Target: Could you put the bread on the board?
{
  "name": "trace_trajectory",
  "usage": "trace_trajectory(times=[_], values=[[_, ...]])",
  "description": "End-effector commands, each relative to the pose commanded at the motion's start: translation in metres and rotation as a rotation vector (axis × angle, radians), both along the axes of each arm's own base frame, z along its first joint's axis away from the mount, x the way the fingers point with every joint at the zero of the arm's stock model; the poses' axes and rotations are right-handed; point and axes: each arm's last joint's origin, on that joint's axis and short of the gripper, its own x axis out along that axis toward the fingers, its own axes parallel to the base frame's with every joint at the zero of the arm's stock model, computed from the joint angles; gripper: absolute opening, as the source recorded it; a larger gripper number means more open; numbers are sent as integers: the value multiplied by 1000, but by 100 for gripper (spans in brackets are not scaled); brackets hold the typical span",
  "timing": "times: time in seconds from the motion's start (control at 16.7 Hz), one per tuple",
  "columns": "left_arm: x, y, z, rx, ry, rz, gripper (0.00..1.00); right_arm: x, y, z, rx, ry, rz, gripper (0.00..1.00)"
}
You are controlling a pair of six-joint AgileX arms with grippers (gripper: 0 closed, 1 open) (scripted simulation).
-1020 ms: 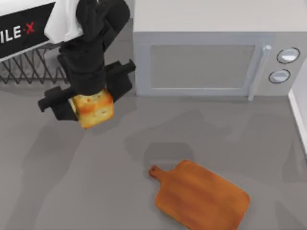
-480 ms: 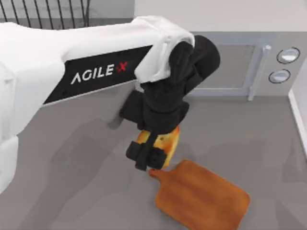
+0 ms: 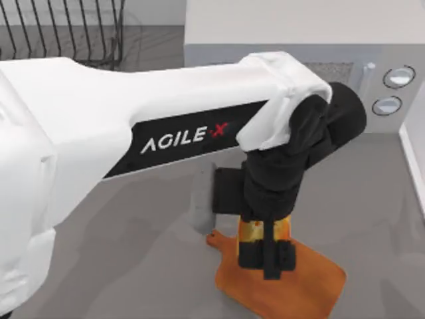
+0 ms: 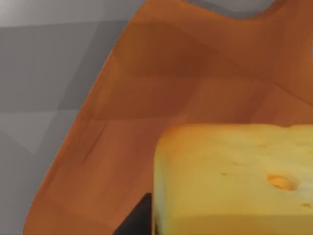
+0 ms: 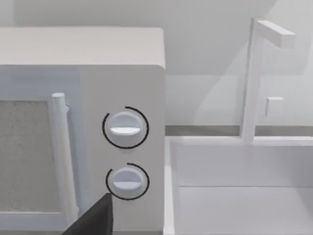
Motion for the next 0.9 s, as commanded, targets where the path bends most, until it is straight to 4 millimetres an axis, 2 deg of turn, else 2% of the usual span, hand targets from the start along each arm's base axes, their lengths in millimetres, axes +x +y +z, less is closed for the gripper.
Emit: trace_trajectory(times=[0.3,0.66,0.9], values=[[-10,-9,2,-9,4,71,0,0,0,0,0,0,0,100],[-9,-7,2,-9,4,73,0,0,0,0,0,0,0,100],[-10,-9,-15,-9,5,69,0,0,0,0,0,0,0,100]])
